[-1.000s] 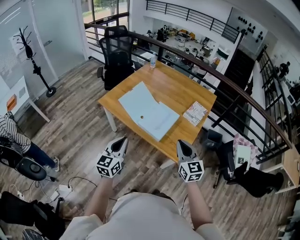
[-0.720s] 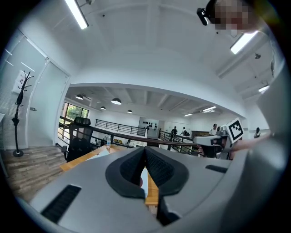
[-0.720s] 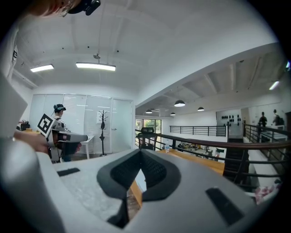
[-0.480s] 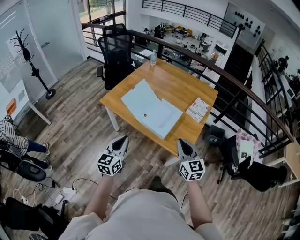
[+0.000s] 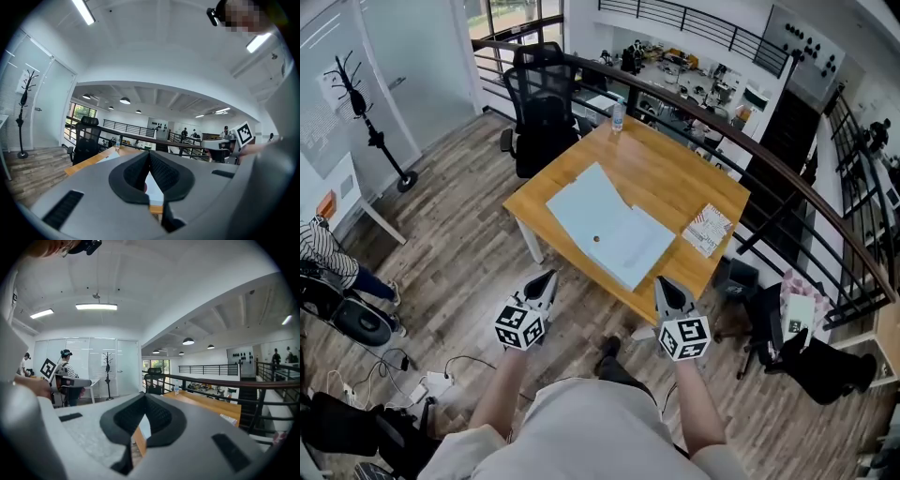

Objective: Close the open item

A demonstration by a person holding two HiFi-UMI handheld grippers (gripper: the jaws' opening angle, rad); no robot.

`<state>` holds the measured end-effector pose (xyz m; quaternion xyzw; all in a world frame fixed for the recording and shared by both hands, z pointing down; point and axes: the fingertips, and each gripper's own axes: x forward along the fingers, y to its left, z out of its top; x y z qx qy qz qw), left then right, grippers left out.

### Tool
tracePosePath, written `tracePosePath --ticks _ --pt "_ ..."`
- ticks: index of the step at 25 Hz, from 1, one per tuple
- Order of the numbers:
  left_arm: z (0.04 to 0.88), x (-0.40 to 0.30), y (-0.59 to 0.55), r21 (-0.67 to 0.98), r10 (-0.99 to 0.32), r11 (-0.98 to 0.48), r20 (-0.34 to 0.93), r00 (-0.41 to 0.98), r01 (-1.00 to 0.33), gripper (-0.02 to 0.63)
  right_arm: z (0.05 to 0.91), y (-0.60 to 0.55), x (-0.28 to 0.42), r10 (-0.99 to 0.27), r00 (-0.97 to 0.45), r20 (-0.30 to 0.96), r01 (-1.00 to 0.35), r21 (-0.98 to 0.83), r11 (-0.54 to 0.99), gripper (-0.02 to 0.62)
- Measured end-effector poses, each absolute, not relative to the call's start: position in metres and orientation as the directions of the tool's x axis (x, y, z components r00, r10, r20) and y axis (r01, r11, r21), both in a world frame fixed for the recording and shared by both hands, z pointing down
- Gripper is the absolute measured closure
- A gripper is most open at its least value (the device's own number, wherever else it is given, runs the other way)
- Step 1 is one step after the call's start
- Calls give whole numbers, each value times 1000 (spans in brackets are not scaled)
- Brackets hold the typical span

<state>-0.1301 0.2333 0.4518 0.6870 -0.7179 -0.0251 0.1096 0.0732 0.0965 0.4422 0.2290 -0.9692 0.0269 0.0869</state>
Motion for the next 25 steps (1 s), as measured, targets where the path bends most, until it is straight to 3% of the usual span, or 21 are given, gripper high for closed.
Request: tracePosePath --ticks 12,25 --pt "460 -180 122 171 -984 88 168 -58 -981 612 462 -14 12 -371 -903 218 -386 -33 922 594" --pt "483 -195 12 179 -971 116 229 -73 -977 612 488 -124 -9 -342 -902 262 -367 -54 929 594"
